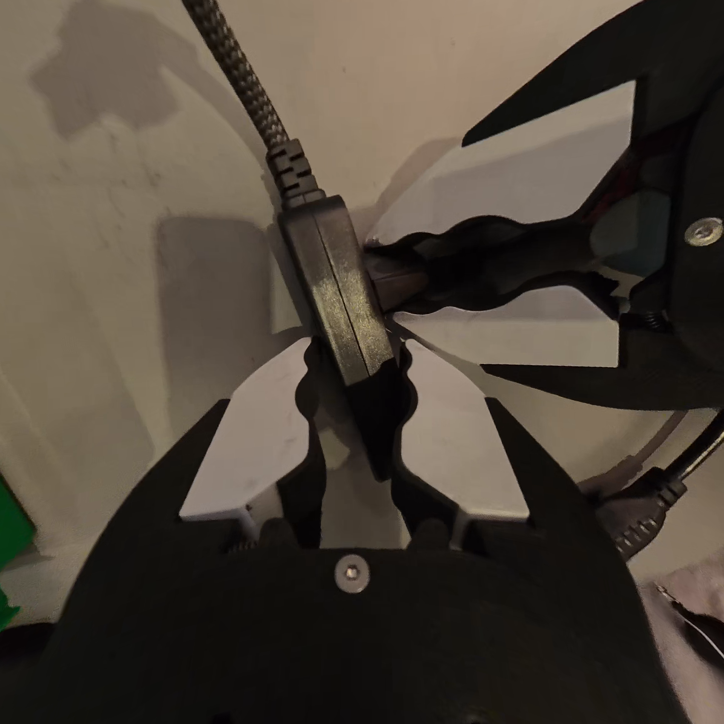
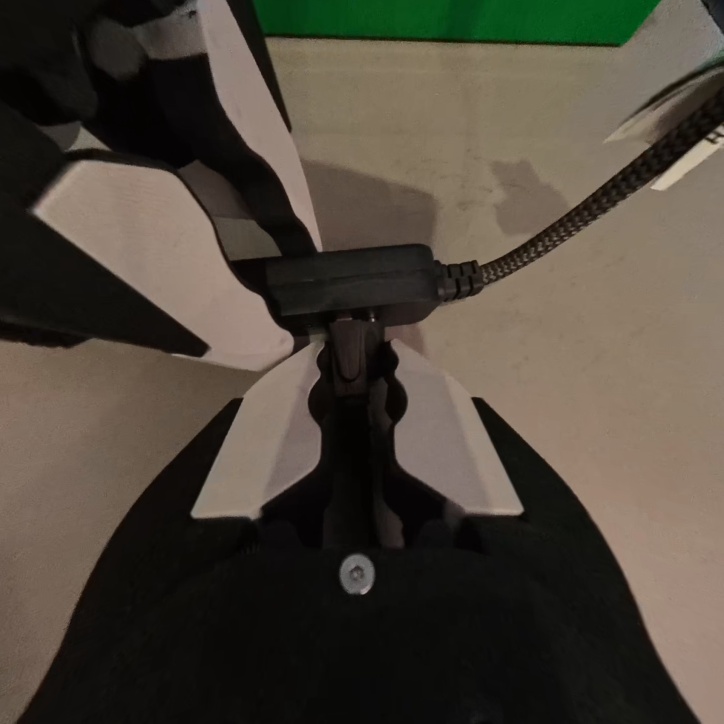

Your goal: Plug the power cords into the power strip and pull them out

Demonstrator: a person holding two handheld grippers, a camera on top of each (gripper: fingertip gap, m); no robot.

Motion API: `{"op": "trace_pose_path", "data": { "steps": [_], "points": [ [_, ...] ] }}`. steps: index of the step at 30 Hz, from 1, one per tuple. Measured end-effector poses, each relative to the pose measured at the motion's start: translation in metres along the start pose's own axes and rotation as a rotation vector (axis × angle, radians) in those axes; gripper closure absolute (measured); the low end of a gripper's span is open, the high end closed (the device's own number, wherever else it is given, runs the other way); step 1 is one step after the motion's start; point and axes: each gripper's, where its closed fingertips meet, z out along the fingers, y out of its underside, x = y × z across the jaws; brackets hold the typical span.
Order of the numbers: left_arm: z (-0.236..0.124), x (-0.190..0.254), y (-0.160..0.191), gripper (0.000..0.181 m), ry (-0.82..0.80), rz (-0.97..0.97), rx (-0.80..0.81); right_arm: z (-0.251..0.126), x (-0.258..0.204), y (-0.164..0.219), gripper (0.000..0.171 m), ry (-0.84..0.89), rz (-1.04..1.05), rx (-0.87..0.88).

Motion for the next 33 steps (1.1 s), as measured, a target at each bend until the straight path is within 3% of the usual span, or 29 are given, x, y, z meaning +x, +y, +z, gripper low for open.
{"op": "trace_pose_path", "data": {
  "steps": [4, 13, 21, 25, 29, 33],
  "points": [
    [0.006, -0.004, 0.004, 0.141, -0.100, 0.116, 0.013, 0.003, -0.001, -0.002, 0.144, -0.021, 0.104, 0.008],
    [0.008, -0.011, -0.002, 0.140, -0.044, 0.176, 0.028, 0.006, 0.006, -0.004, 0.144, 0.049, 0.183, 0.011],
    [0.006, -0.026, -0.020, 0.154, -0.108, 0.077, 0.350, 0.006, 0.011, -0.004, 0.142, 0.112, 0.141, 0.012],
    [0.005, -0.025, -0.022, 0.154, -0.035, 0.030, 0.395, 0.003, 0.010, -0.005, 0.143, 0.159, 0.102, 0.033],
    [0.003, -0.027, -0.027, 0.151, -0.102, 0.044, 0.532, 0.000, 0.012, -0.005, 0.143, 0.214, 0.098, 0.049],
    [0.005, -0.027, -0.034, 0.148, -0.089, 0.001, 0.542, -0.004, 0.016, -0.003, 0.143, 0.295, 0.114, 0.048]
  ]
}}
